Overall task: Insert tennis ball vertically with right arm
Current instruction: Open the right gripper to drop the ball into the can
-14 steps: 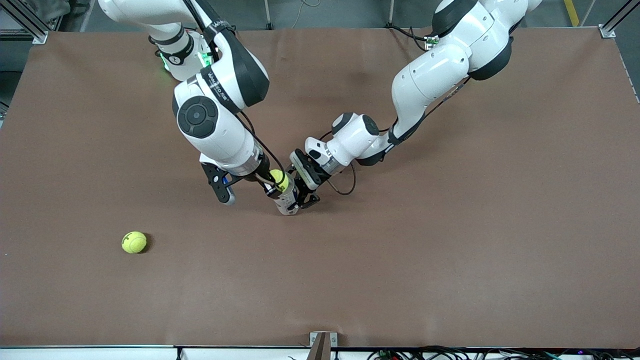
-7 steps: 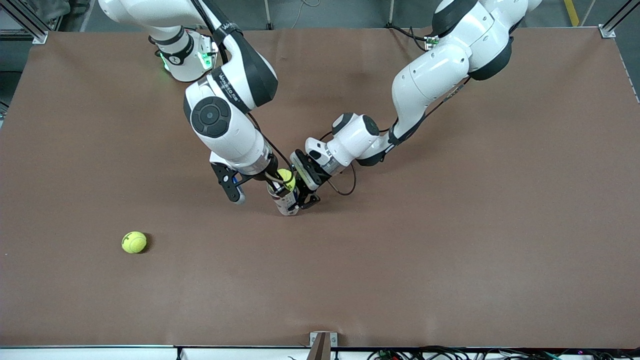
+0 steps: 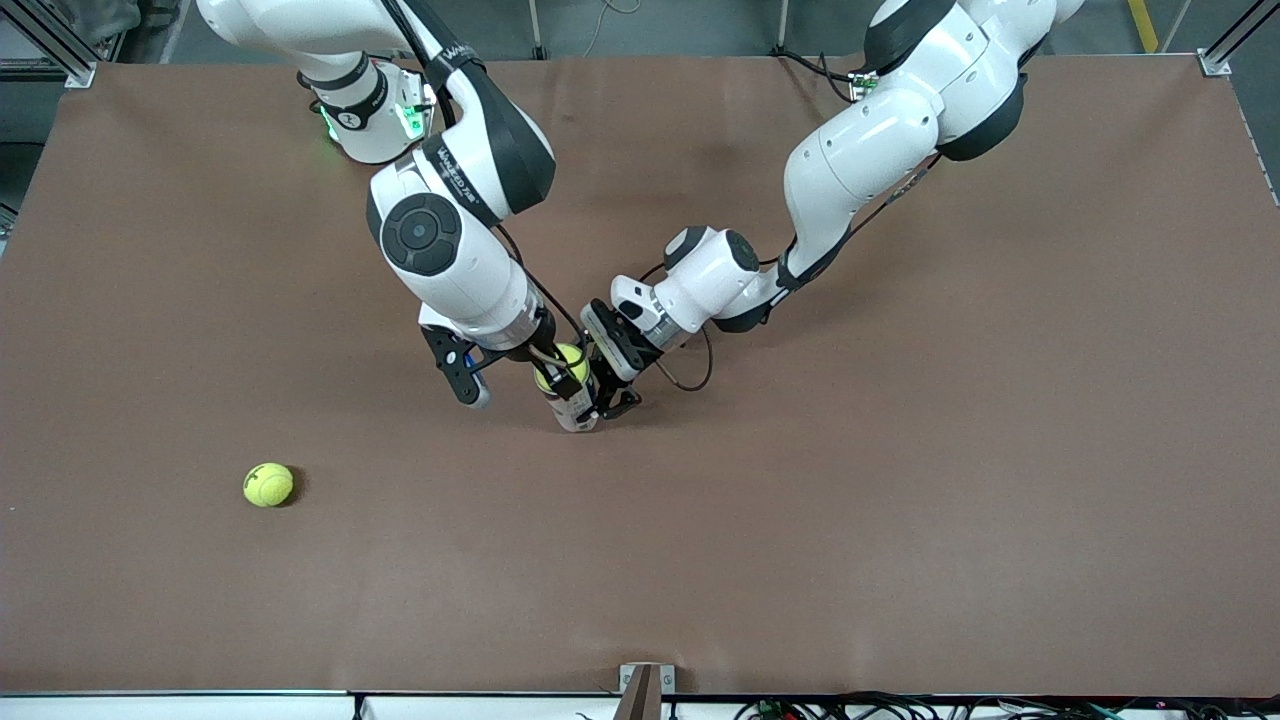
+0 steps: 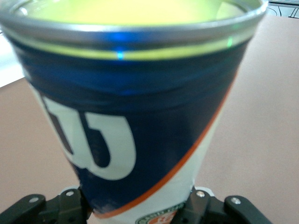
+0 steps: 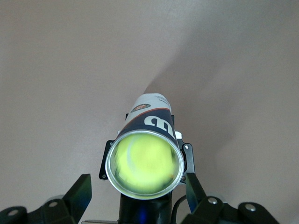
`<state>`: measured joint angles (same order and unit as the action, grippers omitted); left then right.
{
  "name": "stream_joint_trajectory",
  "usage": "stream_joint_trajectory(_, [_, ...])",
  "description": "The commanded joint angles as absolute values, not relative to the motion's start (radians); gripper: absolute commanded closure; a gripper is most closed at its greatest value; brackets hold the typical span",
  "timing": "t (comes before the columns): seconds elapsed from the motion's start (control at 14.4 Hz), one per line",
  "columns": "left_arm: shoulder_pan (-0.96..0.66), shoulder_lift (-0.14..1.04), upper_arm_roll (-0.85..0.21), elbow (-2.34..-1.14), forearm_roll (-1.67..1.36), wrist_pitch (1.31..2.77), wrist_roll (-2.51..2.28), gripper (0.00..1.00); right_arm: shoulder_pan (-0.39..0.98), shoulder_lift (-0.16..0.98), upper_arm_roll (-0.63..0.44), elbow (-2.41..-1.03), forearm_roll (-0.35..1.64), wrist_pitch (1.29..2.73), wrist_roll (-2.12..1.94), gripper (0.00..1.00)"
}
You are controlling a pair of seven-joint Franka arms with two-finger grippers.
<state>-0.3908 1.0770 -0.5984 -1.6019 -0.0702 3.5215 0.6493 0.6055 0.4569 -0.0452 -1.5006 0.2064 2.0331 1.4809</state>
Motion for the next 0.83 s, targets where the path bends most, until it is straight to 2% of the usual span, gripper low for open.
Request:
stream_joint_trajectory(0.0, [-0.396,1.083,-0.597,-1.588,-0.072,3.537,0.650,0.30,0.606,0.465,-0.055,-1.482,0.209,2.026,1.482,0.07])
stream_joint_trajectory(0.07, [-0.396,1.083,-0.597,-1.588,-0.071,3.539,0.650,0.30,0.601,0.463,-0.055,-1.480,0.207,2.026,1.476,0.00])
stream_joint_trajectory(0.42, [-0.393,1.083,-0.597,-1.586,-0.071,3.537,0.650,0.30,0.508,0.442,-0.060,-1.457,0.207,1.945,1.272,0.00])
stream_joint_trajectory(0.55, [-0.393,1.081,-0.597,-1.586,-0.072,3.537,0.650,0.18,0.445,0.411,-0.060,-1.465,0.207,1.866,1.134,0.00])
stream_joint_trajectory(0.76, [-0.391,1.081,-0.597,-1.588,-0.074,3.537,0.650,0.14,0.353,0.388,-0.061,-1.476,0.207,1.804,0.941,0.00])
